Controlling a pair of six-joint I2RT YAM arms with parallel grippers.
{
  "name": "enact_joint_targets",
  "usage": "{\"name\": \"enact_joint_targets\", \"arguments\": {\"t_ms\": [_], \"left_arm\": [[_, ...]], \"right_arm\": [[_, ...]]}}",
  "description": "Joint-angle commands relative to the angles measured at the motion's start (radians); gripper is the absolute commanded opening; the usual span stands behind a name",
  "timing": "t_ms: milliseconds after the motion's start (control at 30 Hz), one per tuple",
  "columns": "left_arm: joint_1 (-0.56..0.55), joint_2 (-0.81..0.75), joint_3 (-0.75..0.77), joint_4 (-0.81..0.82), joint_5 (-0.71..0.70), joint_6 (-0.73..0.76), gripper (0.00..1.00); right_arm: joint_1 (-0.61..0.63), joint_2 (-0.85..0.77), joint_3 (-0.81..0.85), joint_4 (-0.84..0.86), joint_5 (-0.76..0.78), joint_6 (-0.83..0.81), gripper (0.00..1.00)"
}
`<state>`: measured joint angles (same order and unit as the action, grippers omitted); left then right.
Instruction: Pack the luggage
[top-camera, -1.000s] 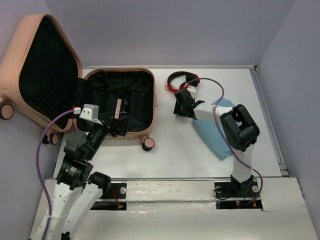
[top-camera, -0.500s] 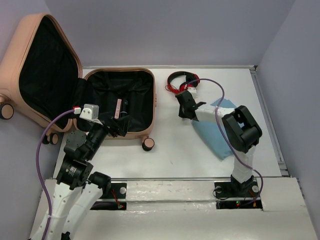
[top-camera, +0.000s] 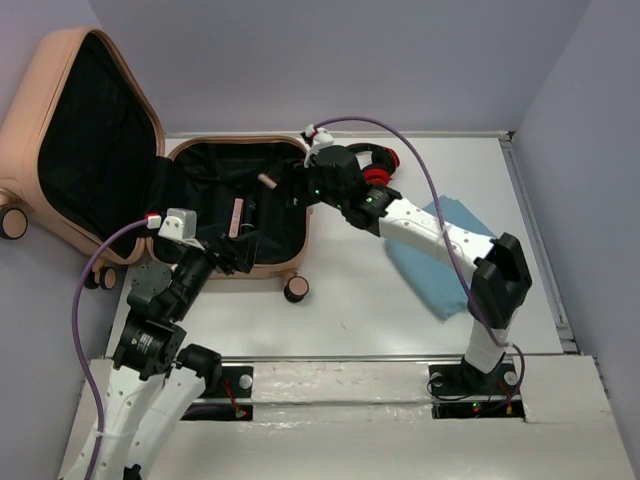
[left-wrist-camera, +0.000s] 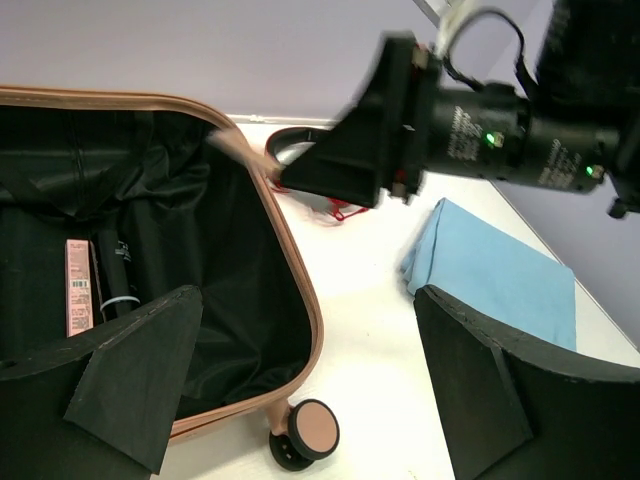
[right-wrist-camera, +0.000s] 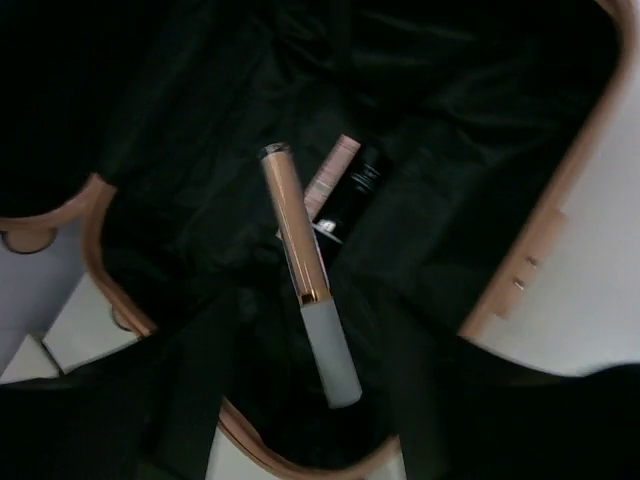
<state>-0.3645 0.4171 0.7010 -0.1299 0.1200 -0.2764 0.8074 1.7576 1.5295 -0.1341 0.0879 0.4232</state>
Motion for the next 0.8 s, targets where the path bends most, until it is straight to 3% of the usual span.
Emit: {"name": "enact_joint_targets", "arguments": {"t_ms": [0,67,200,367,467,567,767], "left_arm": [[0.004,-0.004,0.014,0.047,0.001,0.000,0.99],[0.001,-0.012,0.015,0.044,-0.005,0.002,0.99],[-0.014,-0.018,0.020,0.042,0.000,0.003,0.99],[-0.028,-0.015,0.022,0.042,0.000,0.006,0.99],[-0.028,-0.017,0.022,0.039,-0.009,0.009,0.99],[-0.028,-0.011,0.023,0.035,-0.016,0.011,0.99],[-0.028,0.005,0.023,0.038,-0.011,0.013,0.99]], "right_arm": [[0.016,0.114,0.179,-0.034,-0.094,-0.076,0.78],[-0.048,0.112,0.175,-0.042,-0.065,-0.118,0.80],[-0.197,0.111,0.162,-0.084,-0.163,-0.169,0.71],[-0.281,0.301,0.381,-0.280,-0.171,-0.352,0.69],[-0.323,0.466,0.664,-0.445,-0.145,-0.455,0.69],[-0.336,0.604,0.838,-0.522,-0.112,-0.504,0.69],[-0.346,0.761,0.932,-0.564,-0.129,-0.566,0.72]]}}
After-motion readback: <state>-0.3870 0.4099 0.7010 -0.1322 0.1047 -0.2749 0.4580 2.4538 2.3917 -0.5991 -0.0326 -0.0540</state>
